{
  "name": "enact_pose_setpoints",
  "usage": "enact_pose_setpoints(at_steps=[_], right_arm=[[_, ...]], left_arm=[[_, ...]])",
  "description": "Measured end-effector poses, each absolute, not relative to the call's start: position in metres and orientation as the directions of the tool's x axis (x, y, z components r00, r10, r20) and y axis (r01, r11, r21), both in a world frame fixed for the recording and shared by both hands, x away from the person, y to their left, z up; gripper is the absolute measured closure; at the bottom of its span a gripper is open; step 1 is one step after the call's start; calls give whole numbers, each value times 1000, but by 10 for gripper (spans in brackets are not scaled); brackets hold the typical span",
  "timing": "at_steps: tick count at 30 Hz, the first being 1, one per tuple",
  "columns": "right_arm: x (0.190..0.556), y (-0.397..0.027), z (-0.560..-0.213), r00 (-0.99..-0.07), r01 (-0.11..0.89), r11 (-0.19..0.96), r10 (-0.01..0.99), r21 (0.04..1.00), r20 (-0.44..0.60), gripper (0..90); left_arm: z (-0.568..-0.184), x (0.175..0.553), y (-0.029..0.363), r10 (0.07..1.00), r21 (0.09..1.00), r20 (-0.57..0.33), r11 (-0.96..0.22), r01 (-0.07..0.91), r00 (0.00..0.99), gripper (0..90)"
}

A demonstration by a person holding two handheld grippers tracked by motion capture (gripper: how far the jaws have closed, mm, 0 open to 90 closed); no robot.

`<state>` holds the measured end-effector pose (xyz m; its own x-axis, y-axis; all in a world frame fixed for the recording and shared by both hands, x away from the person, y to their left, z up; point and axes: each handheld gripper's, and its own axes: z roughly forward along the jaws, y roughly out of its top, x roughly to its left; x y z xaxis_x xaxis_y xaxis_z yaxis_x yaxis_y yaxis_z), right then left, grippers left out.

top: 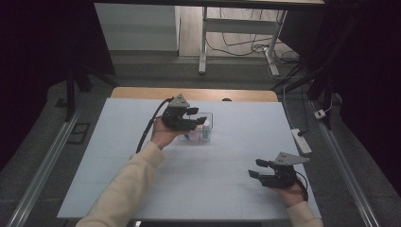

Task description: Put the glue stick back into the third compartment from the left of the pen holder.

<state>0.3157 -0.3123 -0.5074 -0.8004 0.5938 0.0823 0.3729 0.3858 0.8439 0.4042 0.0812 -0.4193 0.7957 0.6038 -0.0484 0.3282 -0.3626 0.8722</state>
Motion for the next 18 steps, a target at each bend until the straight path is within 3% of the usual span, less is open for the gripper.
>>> enact_pose_setpoints(at_steps=[18], right_arm=[[318, -312, -507, -792, 365, 388, 608, 846, 63, 400]], left_arm=[[-443, 338, 145, 627, 860, -84, -348, 374, 775, 430]])
